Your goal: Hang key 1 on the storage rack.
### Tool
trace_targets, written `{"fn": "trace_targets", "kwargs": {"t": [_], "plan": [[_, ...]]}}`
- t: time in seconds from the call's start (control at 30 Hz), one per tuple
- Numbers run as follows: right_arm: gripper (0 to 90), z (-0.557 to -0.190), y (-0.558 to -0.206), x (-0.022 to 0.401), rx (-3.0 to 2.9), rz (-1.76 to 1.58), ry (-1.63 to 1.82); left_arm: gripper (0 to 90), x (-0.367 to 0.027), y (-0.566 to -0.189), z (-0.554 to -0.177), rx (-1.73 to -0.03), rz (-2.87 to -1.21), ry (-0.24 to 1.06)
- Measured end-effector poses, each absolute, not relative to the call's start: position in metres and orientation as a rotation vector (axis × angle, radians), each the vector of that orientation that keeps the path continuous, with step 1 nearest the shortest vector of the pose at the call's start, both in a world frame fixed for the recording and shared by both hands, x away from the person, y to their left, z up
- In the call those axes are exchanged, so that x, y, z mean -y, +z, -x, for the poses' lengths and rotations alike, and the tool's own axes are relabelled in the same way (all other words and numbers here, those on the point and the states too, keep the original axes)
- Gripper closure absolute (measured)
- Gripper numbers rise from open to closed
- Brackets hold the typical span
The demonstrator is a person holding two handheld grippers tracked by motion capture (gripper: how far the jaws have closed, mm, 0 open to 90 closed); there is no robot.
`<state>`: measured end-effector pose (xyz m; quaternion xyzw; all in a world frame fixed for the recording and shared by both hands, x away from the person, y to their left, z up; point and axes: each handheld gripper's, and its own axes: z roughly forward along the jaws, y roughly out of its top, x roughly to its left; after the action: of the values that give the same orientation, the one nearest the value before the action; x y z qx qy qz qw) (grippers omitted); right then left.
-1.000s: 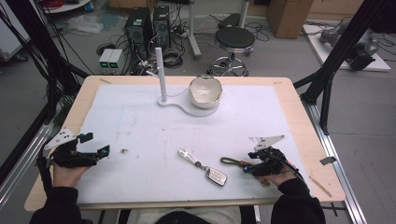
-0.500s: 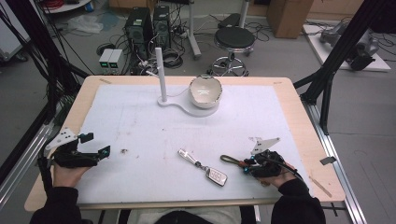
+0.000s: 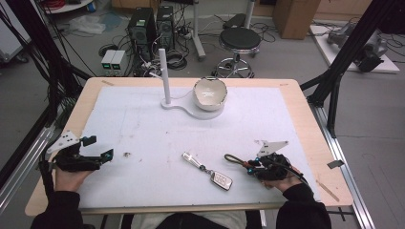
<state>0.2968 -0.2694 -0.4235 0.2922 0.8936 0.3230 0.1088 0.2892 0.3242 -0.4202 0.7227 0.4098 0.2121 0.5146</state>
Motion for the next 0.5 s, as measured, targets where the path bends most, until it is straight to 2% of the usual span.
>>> {"fn": "trace_targets", "kwargs": {"t": [0.5], "plan": [[72.6,-0.311,-0.395,0.255,-2.584,-0.825,1.002,6.0,-0.323,-0.42,-0.288,-0.981,-1.731,0.508]]}}
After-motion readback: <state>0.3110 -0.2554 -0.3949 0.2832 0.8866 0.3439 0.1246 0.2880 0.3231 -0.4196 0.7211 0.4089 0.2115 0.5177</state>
